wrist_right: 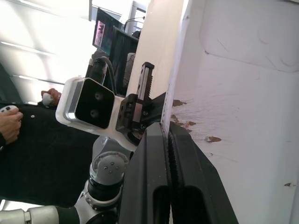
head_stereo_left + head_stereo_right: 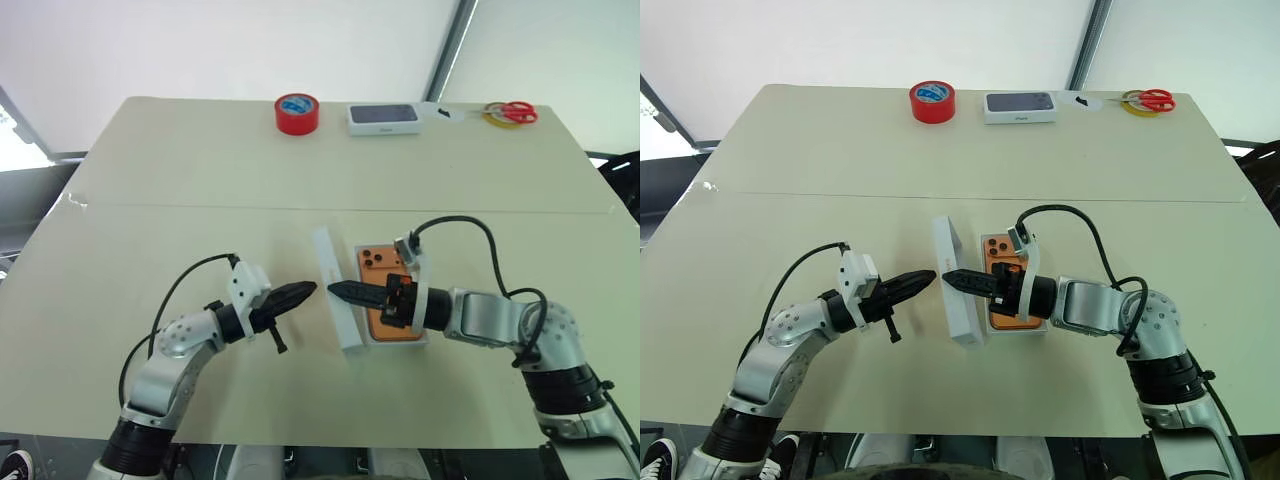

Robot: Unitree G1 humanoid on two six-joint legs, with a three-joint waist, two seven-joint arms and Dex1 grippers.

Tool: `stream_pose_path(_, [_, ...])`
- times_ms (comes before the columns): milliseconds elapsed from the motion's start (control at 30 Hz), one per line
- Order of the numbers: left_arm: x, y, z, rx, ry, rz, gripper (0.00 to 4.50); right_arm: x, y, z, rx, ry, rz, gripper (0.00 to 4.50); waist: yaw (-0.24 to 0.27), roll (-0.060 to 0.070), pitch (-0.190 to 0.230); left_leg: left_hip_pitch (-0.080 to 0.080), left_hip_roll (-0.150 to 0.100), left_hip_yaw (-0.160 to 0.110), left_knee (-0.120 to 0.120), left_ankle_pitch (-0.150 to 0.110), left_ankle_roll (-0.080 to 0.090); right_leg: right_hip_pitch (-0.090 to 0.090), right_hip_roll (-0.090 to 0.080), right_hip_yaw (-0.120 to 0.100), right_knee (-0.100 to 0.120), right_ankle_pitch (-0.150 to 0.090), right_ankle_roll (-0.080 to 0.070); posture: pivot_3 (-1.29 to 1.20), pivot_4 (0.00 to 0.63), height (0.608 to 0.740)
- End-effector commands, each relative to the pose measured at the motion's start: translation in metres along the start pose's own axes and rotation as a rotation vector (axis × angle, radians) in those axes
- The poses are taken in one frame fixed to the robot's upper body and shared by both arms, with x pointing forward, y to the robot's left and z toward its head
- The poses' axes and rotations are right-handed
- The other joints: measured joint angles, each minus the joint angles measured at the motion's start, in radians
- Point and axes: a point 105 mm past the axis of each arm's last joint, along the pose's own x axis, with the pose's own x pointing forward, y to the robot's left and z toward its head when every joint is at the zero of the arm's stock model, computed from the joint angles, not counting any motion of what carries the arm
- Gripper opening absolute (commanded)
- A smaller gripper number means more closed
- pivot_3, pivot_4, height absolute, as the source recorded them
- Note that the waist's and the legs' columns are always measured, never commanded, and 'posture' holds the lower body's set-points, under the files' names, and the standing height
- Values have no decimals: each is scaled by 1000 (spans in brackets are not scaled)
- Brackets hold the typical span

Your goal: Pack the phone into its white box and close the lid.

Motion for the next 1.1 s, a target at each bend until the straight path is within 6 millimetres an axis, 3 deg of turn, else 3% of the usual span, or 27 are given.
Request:
stream_pose_path(33, [11, -1, 3, 36, -24, -21, 0, -8, 2, 9, 22, -56, 30, 960, 2, 0, 0, 0, 0, 0, 0, 0, 0, 0, 0, 0, 0, 0, 0, 0, 150, 730])
stream_pose_path(200, [25, -5, -1, 26, -37, -56, 0, -27, 2, 14, -51, -47, -7, 3523, -1, 0, 0, -1, 0, 0, 0, 0, 1, -1, 0, 0, 0, 0, 0, 0, 150, 730])
stream_pose_path(367, [54, -8, -3, 19, -61, -86, 0, -80, -22, 39, -197, -75, -199, 3523, 18, 0, 0, -1, -1, 0, 1, -1, 2, 0, 0, 0, 0, 0, 0, 0, 150, 730])
stream_pose_path(467, [83, -13, 4, -8, -101, -98, 0, -116, -50, 72, -382, -168, -417, 3523, 25, 0, 0, -1, -1, 0, 2, -1, 2, 0, 0, 0, 0, 0, 0, 0, 150, 730])
stream_pose_path(533, [85, -20, 3, -6, -101, -127, 0, -121, -59, 81, -559, -179, -491, 3523, 23, 1, -1, -1, -1, 0, 3, -1, 2, 0, 0, -1, 0, 0, 0, 0, 150, 730])
stream_pose_path(700, [63, -15, -2, 15, -59, -135, 0, -106, -51, 85, -838, -198, -480, 3523, 2, 3, -1, -1, 2, 1, 0, 1, -1, -2, 4, 1, 0, 0, 0, 0, 150, 730])
stream_pose_path(833, [38, -13, -3, 26, -5, -174, 0, -106, -55, 78, -1147, -135, -523, 1642, 4, 3, -1, -1, 3, 0, 0, 2, -3, -1, 5, 0, 0, 0, 0, 0, 150, 730])
stream_pose_path(933, [26, -16, -8, 13, 51, -214, 0, -105, -58, 72, -1255, -91, -527, 54, 9, 3, -1, 0, 2, 0, 1, 2, -2, 0, 3, 0, 0, 0, 0, 0, 150, 730])
stream_pose_path(1100, [16, -25, -23, 18, 151, -273, 0, -101, -56, 65, -1341, -37, -472, 20, 18, 4, -1, 0, 2, 0, 2, 5, -7, 0, 3, 0, 0, 0, 0, 0, 150, 730])
